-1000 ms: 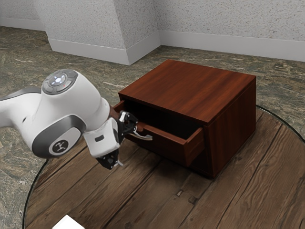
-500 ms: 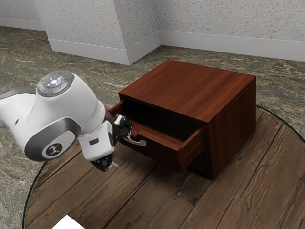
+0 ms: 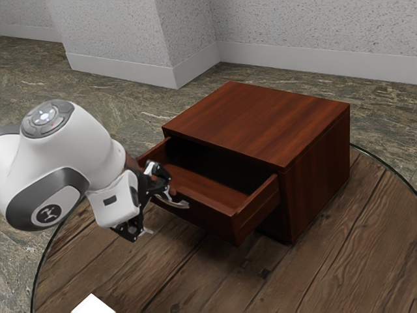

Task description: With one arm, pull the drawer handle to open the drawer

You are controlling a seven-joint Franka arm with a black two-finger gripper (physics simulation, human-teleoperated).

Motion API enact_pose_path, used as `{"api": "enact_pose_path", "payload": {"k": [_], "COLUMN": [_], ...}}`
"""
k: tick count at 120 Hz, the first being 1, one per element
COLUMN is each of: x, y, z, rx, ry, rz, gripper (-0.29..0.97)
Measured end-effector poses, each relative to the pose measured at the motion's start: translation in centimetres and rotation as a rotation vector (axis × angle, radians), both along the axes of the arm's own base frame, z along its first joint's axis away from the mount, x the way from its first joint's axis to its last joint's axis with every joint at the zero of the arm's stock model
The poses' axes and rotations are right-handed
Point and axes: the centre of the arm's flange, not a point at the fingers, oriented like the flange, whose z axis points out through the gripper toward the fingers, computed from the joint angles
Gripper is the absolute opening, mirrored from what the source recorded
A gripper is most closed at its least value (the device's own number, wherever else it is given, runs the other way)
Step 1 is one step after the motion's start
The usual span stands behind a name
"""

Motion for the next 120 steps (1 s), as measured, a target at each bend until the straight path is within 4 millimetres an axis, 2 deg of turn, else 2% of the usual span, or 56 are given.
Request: {"api": "enact_pose_path", "payload": {"k": [20, 32, 58, 72, 82, 92, 100, 111, 120], "x": [-1.1, -2.2, -4.2, -4.2, -3.0, -0.2, 1.8, 3.3, 4.4], "y": [-0.1, 0.0, 0.3, -0.8, -1.0, -2.1, -2.7, -2.2, -1.7], "z": [-0.5, -0.3, 1.3, 3.1, 5.6, 8.1, 9.1, 10.8, 11.3], "rx": [-0.008, -0.02, -0.041, -0.046, -0.072, -0.085, -0.098, -0.14, -0.166], "ry": [0.007, -0.002, -0.034, -0.056, -0.075, -0.073, -0.056, -0.039, -0.003], "rz": [-0.006, -0.009, -0.013, -0.025, -0.002, 0.028, 0.067, 0.164, 0.278], "gripper": [0.59, 0.59, 0.65, 0.66, 0.67, 0.67, 0.67, 0.68, 0.68]}}
